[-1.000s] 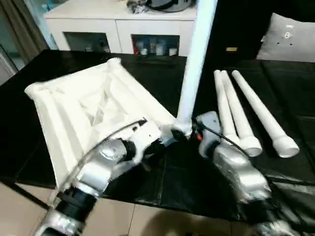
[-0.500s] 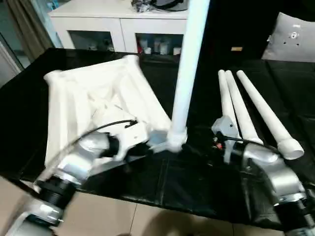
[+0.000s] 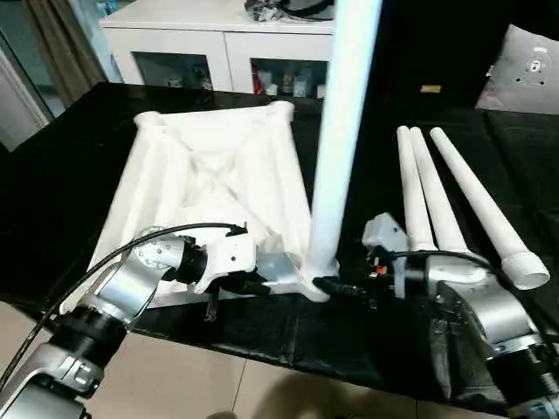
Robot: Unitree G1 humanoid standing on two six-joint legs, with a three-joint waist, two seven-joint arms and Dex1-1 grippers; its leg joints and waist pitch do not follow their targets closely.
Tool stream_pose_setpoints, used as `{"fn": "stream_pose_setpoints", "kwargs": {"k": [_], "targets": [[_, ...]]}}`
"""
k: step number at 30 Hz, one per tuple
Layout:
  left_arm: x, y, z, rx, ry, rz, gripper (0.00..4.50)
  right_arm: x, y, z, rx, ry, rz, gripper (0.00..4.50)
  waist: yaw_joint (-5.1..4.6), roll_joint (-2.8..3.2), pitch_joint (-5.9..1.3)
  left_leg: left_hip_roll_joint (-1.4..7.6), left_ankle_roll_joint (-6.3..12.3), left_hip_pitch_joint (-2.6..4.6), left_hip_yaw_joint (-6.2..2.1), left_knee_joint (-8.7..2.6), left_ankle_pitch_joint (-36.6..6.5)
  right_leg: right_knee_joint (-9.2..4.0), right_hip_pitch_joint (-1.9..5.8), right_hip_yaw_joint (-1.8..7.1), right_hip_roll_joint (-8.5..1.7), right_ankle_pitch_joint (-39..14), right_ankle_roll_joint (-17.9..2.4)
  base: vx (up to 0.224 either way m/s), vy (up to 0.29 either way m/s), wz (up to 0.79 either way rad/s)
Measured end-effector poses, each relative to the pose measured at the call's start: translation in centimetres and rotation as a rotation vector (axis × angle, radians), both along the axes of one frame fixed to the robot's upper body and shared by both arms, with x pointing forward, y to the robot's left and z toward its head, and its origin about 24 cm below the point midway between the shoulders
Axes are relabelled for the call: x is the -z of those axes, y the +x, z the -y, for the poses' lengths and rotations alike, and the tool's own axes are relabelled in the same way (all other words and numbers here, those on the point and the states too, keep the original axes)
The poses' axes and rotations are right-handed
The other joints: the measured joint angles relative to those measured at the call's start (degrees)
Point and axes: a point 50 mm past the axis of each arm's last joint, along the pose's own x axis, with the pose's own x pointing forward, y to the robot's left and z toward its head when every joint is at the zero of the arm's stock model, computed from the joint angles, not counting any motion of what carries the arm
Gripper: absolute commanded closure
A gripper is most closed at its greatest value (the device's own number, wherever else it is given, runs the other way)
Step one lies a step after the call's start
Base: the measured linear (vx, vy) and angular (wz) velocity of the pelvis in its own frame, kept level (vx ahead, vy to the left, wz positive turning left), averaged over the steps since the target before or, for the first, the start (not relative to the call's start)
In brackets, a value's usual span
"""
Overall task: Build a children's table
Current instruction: Rotate leg to tighten
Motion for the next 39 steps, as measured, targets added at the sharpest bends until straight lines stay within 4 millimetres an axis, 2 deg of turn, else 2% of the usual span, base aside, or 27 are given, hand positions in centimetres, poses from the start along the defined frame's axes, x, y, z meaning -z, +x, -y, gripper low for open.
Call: {"fn": "stream_pose_setpoints", "kwargs": {"k": [6,8,15,18,21,24,26,28,31,32,34,36,38,39], "targets": [[0.0,0.0,0.0,0.002,0.0,0.0,4.5,0.1,-0.1,-0.1,-0.011,0.015,-0.028,1.25,0.01,0.0,0.0,0.0,0.05,-0.01,0.0,0.0,0.03,0.0,-0.01,0.0,0.0,0.0,0.0,0.0,0.0,0.0],[0.0,0.0,0.0,0.002,0.001,-0.001,4.5,0.2,-0.1,-0.1,-0.013,0.02,-0.037,1.59,0.01,0.01,0.0,0.0,0.04,0.0,0.0,0.0,0.03,0.0,0.0,-0.01,0.0,0.0,0.0,0.0,0.0,0.0],[0.0,0.0,0.0,0.0,0.0,-0.004,4.5,0.3,-0.2,-0.4,-0.006,0.039,-0.057,1.76,0.0,0.01,0.0,0.01,0.04,0.01,0.0,0.0,0.03,0.02,0.0,-0.01,0.0,0.0,0.0,0.0,0.0,0.0],[0.2,0.2,0.2,-0.052,-0.018,-0.018,4.5,0.7,-0.4,-0.9,0.044,0.066,-0.068,1.77,-0.17,0.0,-0.02,0.01,-0.03,0.09,0.0,0.0,0.01,0.06,0.04,0.0,0.01,0.01,-0.02,0.0,0.0,0.0],[0.4,0.5,0.3,-0.145,-0.036,-0.009,4.5,1.1,0.1,-1.5,0.148,0.08,-0.048,1.78,-0.46,-0.04,-0.05,0.01,-0.22,0.19,0.01,0.02,0.06,0.07,0.12,0.0,0.0,0.05,-0.02,0.0,0.0,0.0],[0.7,1.2,1.5,-0.331,-0.058,0.025,4.5,1.6,1.8,-2.6,0.368,0.106,-0.02,1.78,-2.03,-0.08,-0.07,0.0,-0.33,0.29,0.01,0.03,0.23,0.03,0.16,0.0,0.01,0.0,0.17,0.0,0.0,0.0],[0.9,1.5,3.1,-0.433,-0.095,0.028,4.5,1.9,2.9,-2.9,0.507,0.122,-0.011,1.78,-2.69,-0.13,-0.05,-0.03,-0.33,0.27,-0.01,0.03,0.28,-0.03,0.17,0.01,-0.02,0.0,0.17,0.0,0.0,0.0],[1.1,1.6,4.7,-0.509,-0.134,0.024,4.5,1.9,3.7,-2.9,0.61,0.127,-0.001,1.78,-2.96,-0.23,-0.02,-0.03,-0.27,0.21,0.0,0.03,0.32,-0.05,0.16,-0.01,-0.01,0.0,0.18,0.0,0.0,0.0],[1.2,1.7,6.5,-0.592,-0.169,0.032,4.5,1.7,4.5,-2.9,0.695,0.112,0.017,1.78,-2.83,-0.23,-0.02,-0.04,-0.25,0.12,-0.01,0.01,0.33,-0.04,0.15,-0.02,-0.01,0.03,0.2,0.0,0.0,0.0],[1.1,1.7,6.7,-0.602,-0.172,0.037,4.5,1.6,4.6,-2.8,0.703,0.107,0.023,1.43,-2.73,-0.23,-0.02,-0.03,-0.24,0.11,-0.03,-0.01,0.32,-0.03,0.15,-0.03,0.0,0.03,0.19,0.0,0.0,0.0],[1.1,1.7,6.8,-0.603,-0.174,0.043,4.5,1.6,4.6,-2.8,0.706,0.107,0.034,1.08,-2.58,-0.2,-0.03,-0.02,-0.21,0.09,-0.05,-0.1,0.3,-0.03,0.13,-0.05,0.02,0.03,0.19,0.0,0.0,0.0],[1.0,1.8,6.7,-0.603,-0.17,0.051,4.5,1.6,4.5,-3.1,0.712,0.134,0.035,1.02,-2.6,-0.19,-0.04,-0.01,-0.2,0.03,-0.05,-0.16,0.3,-0.03,0.03,-0.05,0.03,0.13,0.01,0.0,0.0,0.0],[0.9,1.8,6.6,-0.602,-0.162,0.061,4.5,1.6,4.5,-3.1,0.717,0.148,0.041,0.69,-2.59,-0.19,-0.04,-0.01,-0.11,-0.11,-0.05,-0.17,0.36,-0.03,-0.09,-0.06,0.03,0.17,-0.05,0.0,0.0,0.0],[0.9,1.8,6.4,-0.602,-0.155,0.066,4.5,1.6,4.4,-3.1,0.712,0.151,0.042,0.69,-2.6,-0.19,-0.04,-0.01,-0.05,-0.11,-0.05,-0.16,0.4,-0.03,-0.09,-0.06,0.03,0.18,-0.06,0.0,0.0,0.0]]}}
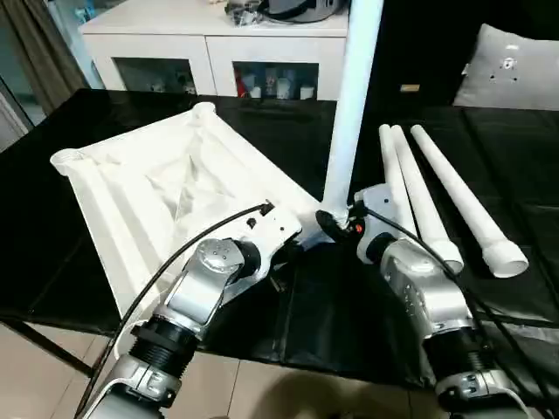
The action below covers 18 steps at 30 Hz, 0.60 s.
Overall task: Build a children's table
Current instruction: Rotate leg to tighten
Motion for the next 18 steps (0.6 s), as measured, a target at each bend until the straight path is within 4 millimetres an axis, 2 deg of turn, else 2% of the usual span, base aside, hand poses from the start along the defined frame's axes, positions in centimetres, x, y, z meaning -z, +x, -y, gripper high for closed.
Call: {"fn": "stream_pose_setpoints", "kwargs": {"k": [4,7,9,13,18], "targets": [[-0.1,0.1,-0.5,0.003,0.025,0.007,4.5,0.4,-0.8,0.7,-0.057,-0.022,0.003,0.24,-0.07,0.02,0.01,0.0,-0.14,0.01,0.0,0.0,-0.07,0.0,-0.01,-0.01,0.0,0.0,0.01,0.0,0.0,0.0],[-0.2,0.2,-1.6,0.054,0.053,0.021,4.5,0.9,-2.1,1.9,-0.154,-0.05,-0.01,0.08,-0.08,0.13,0.06,0.02,-0.16,-0.05,-0.03,-0.01,-0.08,0.02,-0.08,-0.03,0.02,-0.05,0.09,0.0,0.0,0.0],[-0.3,0.2,-2.4,0.1,0.067,0.024,4.5,0.5,-2.6,2.6,-0.24,-0.064,-0.001,0.08,0.05,0.29,0.1,0.0,-0.15,-0.18,-0.05,0.02,-0.07,0.0,-0.16,-0.03,0.01,-0.04,0.09,0.0,0.0,0.0],[-0.4,-0.1,-3.5,0.2,0.087,0.013,4.5,-1.4,-2.7,3.9,-0.361,-0.091,0.051,0.08,0.8,0.32,0.09,0.01,0.12,-0.19,-0.05,0.06,0.08,0.0,-0.14,-0.04,0.0,0.04,-0.03,0.0,0.0,0.0],[-0.5,-0.7,-4.1,0.314,0.094,-0.008,4.5,-1.7,-3.1,4.7,-0.468,-0.128,0.031,0.08,1.8,0.35,0.07,0.0,0.16,-0.26,-0.05,0.07,0.08,-0.02,-0.15,-0.03,-0.02,0.03,-0.02,0.0,0.0,0.0]]}}
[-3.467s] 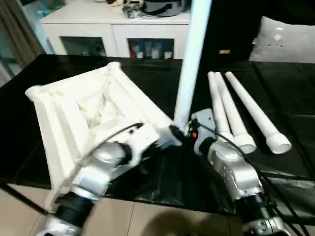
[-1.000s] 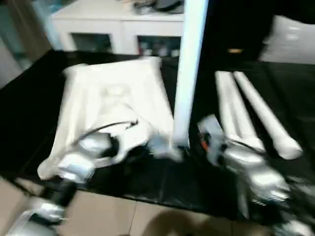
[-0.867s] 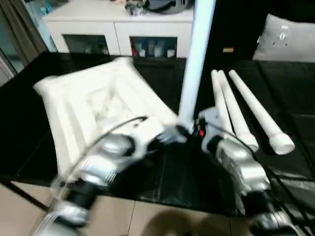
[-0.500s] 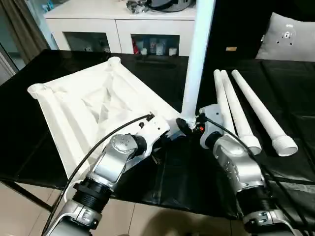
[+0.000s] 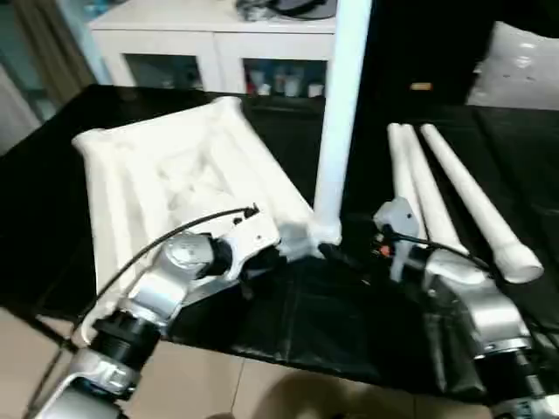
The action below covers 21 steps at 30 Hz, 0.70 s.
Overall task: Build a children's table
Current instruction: Rotate leg to tighten
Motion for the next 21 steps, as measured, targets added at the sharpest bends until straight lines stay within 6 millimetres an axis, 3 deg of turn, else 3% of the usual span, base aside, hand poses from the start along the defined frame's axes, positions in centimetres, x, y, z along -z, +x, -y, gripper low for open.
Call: {"fn": "stream_pose_setpoints", "kwargs": {"k": [3,9,10,12,21], "targets": [[-0.1,-0.4,-1.1,0.087,0.02,-0.03,4.5,-0.1,-0.4,1.0,-0.08,-0.068,-0.024,0.08,0.67,0.0,0.0,0.01,0.02,0.01,0.01,0.0,0.01,0.03,-0.02,0.0,0.0,-0.01,0.01,0.0,0.0,0.0],[-0.1,-1.1,-1.8,0.219,0.021,-0.075,4.5,-0.2,-0.5,-0.2,-0.21,-0.064,-0.05,0.08,0.89,-0.11,-0.01,0.01,0.03,0.02,0.05,0.07,0.02,0.07,0.01,0.01,-0.03,0.0,0.0,0.0,0.0,0.0],[-0.1,-1.2,-2.0,0.236,0.026,-0.08,4.5,-0.2,-0.5,-0.5,-0.234,-0.058,-0.056,0.33,0.91,-0.18,-0.03,0.03,0.03,0.02,0.05,0.08,0.02,0.08,0.0,0.0,-0.03,0.0,0.0,0.0,0.0,0.0],[-0.1,-1.3,-2.1,0.254,0.029,-0.086,4.5,0.0,-0.7,-0.9,-0.266,-0.053,-0.067,0.33,0.9,-0.19,-0.04,0.03,0.03,0.02,0.05,0.08,0.02,0.09,0.0,0.01,-0.03,0.0,0.0,0.0,0.0,0.0],[-0.2,-1.4,-2.0,0.31,0.036,-0.089,4.5,0.3,-1.1,-1.3,-0.332,-0.014,-0.126,1.18,1.35,-0.19,-0.04,0.03,0.03,0.0,0.06,0.08,0.02,0.1,-0.01,0.0,-0.02,0.0,0.0,0.0,0.0,0.0]]}}
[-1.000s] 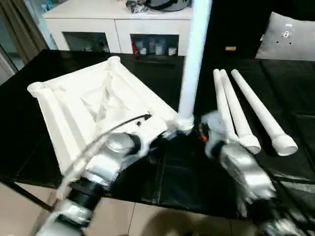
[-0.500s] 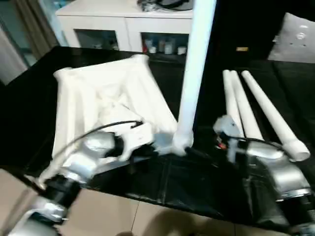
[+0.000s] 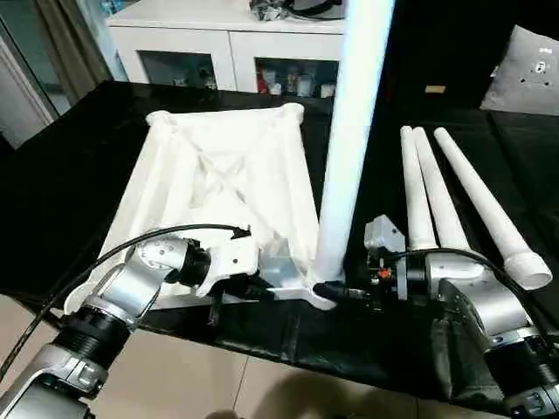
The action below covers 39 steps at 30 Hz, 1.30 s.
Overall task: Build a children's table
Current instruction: Rotate leg to tighten
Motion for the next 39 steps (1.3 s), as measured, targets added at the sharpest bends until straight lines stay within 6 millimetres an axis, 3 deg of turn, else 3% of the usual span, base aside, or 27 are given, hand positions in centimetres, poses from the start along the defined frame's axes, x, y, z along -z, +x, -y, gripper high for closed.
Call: {"fn": "stream_pose_setpoints", "kwargs": {"k": [5,10,16,20,23,27,29,39], "targets": [[0.0,0.0,0.1,0.004,0.002,0.001,4.5,0.1,0.0,-0.1,0.0,0.007,-0.014,1.67,0.15,0.0,0.0,0.0,0.0,0.0,0.0,0.0,0.0,0.0,0.0,0.0,0.0,0.0,0.0,0.0,0.0,0.0],[0.0,0.0,0.1,0.004,0.002,0.001,4.5,0.1,-0.1,-0.1,0.002,0.009,-0.026,1.78,0.28,-0.04,-0.01,0.01,0.0,0.01,0.01,0.0,0.0,0.01,0.0,0.0,0.0,0.0,0.0,0.0,0.0,0.0],[0.1,0.5,0.2,-0.106,-0.015,-0.001,4.5,0.5,0.2,-1.0,0.118,0.042,-0.034,1.78,0.24,-0.69,0.03,0.03,-0.04,0.12,0.06,0.02,0.04,0.07,0.03,0.03,0.01,-0.09,0.16,0.0,0.0,0.0],[0.4,1.3,1.4,-0.32,-0.048,0.032,4.5,1.1,1.9,-2.2,0.402,0.068,-0.005,1.8,-1.45,-1.07,0.13,0.02,-0.43,0.36,0.14,0.04,-0.02,0.05,0.12,0.1,0.0,-0.07,0.26,0.0,0.0,0.0],[0.7,1.9,3.4,-0.509,-0.104,0.043,4.5,1.1,4.0,-3.2,0.614,0.06,0.023,1.8,-2.7,-1.12,0.15,0.01,-0.46,0.37,0.17,0.03,0.04,0.02,0.12,0.12,0.0,0.02,0.26,0.0,0.0,0.0],[0.8,2.1,5.1,-0.606,-0.138,0.051,4.5,0.9,5.0,-3.6,0.733,0.035,0.059,1.8,-2.77,-1.12,0.15,0.02,-0.46,0.34,0.17,-0.16,0.03,0.02,0.08,0.07,0.01,0.03,0.28,0.0,0.0,0.0],[0.7,2.1,5.2,-0.611,-0.141,0.055,4.5,0.9,5.0,-3.6,0.739,0.04,0.067,1.24,-2.59,-1.09,0.14,0.02,-0.15,0.22,0.16,-0.26,0.21,0.02,-0.06,0.07,0.03,0.13,0.08,0.0,0.0,0.0],[0.6,2.1,4.6,-0.601,-0.111,0.073,4.5,1.1,4.3,-3.5,0.71,0.052,0.086,0.4,-2.77,-1.07,0.15,0.03,-0.09,0.1,0.15,-0.19,0.16,-0.03,-0.11,0.07,0.04,0.17,-0.01,0.0,0.0,0.0]]}}
